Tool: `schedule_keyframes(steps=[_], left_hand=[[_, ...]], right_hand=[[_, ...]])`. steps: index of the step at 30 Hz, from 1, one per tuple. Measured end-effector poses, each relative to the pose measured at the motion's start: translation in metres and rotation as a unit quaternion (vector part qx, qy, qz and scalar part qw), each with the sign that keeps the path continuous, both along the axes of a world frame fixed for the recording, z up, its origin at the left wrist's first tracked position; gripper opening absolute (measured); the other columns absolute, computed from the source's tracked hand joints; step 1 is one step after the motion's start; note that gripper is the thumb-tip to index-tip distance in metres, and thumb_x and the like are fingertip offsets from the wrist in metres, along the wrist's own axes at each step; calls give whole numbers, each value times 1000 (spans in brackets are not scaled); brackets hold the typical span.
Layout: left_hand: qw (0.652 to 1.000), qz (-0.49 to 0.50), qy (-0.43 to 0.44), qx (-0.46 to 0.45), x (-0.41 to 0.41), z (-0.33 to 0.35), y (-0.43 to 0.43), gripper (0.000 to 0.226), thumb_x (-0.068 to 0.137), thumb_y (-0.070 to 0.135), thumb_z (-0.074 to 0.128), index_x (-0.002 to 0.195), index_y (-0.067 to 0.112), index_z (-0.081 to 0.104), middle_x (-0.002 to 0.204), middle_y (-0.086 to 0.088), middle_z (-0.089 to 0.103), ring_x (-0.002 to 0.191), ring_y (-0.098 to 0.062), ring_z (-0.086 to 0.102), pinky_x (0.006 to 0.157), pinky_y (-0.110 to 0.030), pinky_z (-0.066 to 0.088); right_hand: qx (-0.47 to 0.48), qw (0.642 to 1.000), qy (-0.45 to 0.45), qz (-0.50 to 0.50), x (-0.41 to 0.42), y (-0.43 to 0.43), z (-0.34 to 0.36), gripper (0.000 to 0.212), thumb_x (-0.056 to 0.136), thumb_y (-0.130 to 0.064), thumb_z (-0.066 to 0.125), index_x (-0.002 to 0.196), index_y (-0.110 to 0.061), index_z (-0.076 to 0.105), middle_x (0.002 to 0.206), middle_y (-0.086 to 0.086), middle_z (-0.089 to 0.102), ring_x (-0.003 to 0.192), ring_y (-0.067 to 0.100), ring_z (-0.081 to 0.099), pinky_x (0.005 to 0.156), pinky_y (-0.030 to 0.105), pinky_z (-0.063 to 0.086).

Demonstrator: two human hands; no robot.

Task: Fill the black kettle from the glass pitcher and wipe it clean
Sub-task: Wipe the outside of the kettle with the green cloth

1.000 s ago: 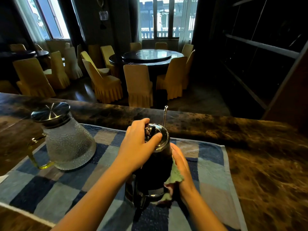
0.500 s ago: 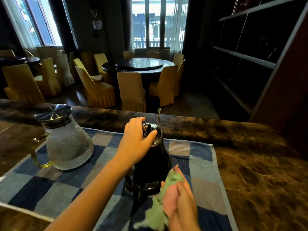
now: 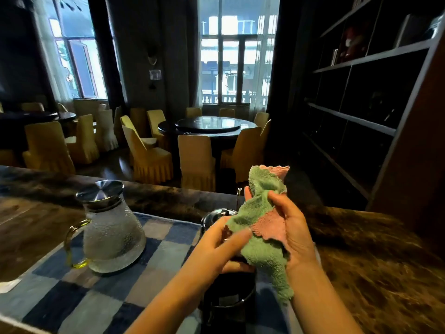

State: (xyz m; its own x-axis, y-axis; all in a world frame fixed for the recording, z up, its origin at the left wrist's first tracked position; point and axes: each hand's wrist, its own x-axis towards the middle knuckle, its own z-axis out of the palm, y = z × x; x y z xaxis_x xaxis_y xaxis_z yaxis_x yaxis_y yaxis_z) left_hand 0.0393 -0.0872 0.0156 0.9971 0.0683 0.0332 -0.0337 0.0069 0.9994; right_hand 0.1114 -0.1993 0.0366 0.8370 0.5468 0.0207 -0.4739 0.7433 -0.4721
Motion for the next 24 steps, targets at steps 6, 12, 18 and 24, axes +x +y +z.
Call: schedule_keyframes(steps=[6,12,18,24], left_hand=[[993,49,-33,-100,-22,1,29,30,81,24,65,106,8,62,99,-8,72,89,-15,69,70,-23,55],[958,114,-103,-243,-18,36,80,28,80,20,58,102,4,62,94,-15,72,84,-25,71,72,-36,60],[917,86,2,-388,6,33,114,34,91,25,46,107,0,64,95,-22,72,80,-30,73,81,-44,57],[872,10,50,-487,19,2,133,72,90,60,34,123,0,57,119,-27,63,102,-37,67,84,-50,56]], right_hand=[[-63,992,-102,26,-7,28,4,54,70,-11,55,124,-12,59,107,16,65,90,27,63,79,38,53],[-160,976,-105,103,-3,50,6,47,77,-7,61,124,-10,54,111,11,71,83,19,71,63,26,59],[-226,960,-158,-52,1,84,14,38,85,14,52,112,-13,57,91,1,76,75,11,71,55,20,55],[-335,837,-428,-56,-5,109,9,44,88,11,54,123,-14,52,121,0,67,113,12,62,92,28,53]])
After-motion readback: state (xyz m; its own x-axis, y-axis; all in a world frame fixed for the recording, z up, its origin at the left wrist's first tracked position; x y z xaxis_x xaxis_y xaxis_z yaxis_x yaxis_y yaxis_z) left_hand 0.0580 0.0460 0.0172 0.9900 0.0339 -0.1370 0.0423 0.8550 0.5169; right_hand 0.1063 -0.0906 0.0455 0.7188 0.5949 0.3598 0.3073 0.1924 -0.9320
